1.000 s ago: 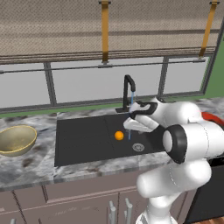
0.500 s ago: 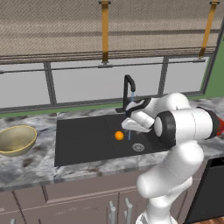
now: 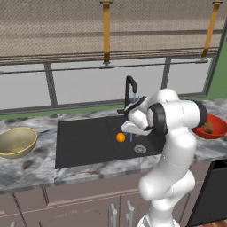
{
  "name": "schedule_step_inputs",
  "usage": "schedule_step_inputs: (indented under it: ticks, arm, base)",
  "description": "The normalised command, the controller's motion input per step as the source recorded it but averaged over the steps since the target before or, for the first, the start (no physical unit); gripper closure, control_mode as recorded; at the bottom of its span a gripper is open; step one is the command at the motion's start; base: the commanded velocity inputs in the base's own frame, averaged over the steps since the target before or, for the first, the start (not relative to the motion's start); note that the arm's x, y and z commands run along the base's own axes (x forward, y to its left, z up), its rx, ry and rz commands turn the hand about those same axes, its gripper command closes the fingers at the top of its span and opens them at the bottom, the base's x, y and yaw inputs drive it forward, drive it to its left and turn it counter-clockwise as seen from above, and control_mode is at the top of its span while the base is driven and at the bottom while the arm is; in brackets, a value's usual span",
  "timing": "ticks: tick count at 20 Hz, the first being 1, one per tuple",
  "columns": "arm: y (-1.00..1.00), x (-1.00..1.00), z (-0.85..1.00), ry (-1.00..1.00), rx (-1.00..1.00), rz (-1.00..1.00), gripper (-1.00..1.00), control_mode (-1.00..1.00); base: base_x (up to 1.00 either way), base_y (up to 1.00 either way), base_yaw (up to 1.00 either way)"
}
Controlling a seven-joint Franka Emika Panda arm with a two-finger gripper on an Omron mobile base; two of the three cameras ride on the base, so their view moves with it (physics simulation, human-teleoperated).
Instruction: Pick the potatos from the sink and place them in one bowl. Place the orange in the other bowl. Then turn off the sink faucet.
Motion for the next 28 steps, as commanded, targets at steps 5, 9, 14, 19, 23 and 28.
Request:
schedule_step_inputs:
  ticks: [5,9,14,19,23,28]
  arm:
    - [0.00,0.39,-0.33,0.00,0.01,0.00,-1.00,-1.00]
    - [0.00,0.38,-0.30,0.00,0.01,0.00,-1.00,-1.00]
    - [0.00,0.38,-0.31,0.00,0.01,0.00,-1.00,-1.00]
    - [0.00,0.36,-0.32,0.00,0.00,0.00,-1.00,-1.00]
    - [0.02,0.37,-0.30,0.00,0.00,0.00,-1.00,-1.00]
    - [0.13,0.31,-0.23,0.00,0.02,0.00,-1.00,-1.00]
  base:
    - [0.00,0.00,0.00]
    - [0.00,0.00,0.00]
    - [0.00,0.00,0.00]
    - [0.00,0.00,0.00]
    - [0.00,0.00,0.00]
    - [0.00,0.00,0.00]
